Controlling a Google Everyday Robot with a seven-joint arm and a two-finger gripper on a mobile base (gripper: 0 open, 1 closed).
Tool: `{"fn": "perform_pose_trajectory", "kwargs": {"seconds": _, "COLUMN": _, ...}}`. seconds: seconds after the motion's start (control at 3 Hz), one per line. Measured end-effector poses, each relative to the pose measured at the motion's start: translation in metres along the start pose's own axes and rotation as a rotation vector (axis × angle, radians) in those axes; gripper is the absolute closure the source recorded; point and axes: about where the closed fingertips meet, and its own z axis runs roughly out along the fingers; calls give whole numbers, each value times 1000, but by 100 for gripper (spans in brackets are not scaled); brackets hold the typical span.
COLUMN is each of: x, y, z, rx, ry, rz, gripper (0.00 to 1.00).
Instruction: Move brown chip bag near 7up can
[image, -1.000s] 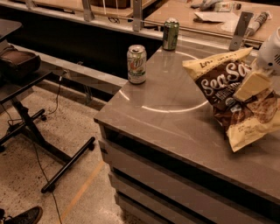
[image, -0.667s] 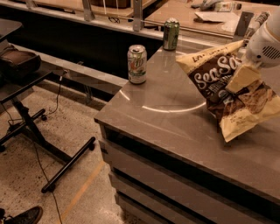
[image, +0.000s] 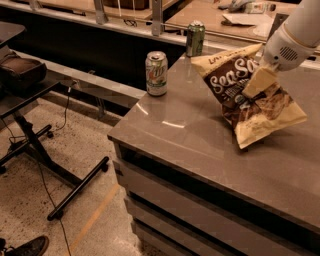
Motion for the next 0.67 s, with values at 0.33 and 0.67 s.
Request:
{"fn": "perform_pose_trajectory", "kwargs": {"seconds": 0.33, "x": -16, "y": -6, "z": 12, "rx": -42, "ry": -16, "rz": 52, "gripper": 100}}
{"fn": "perform_pose_trajectory", "kwargs": {"seconds": 0.67, "x": -29, "y": -12, "z": 18, "rx": -63, "ry": -14, "rz": 118, "gripper": 100}}
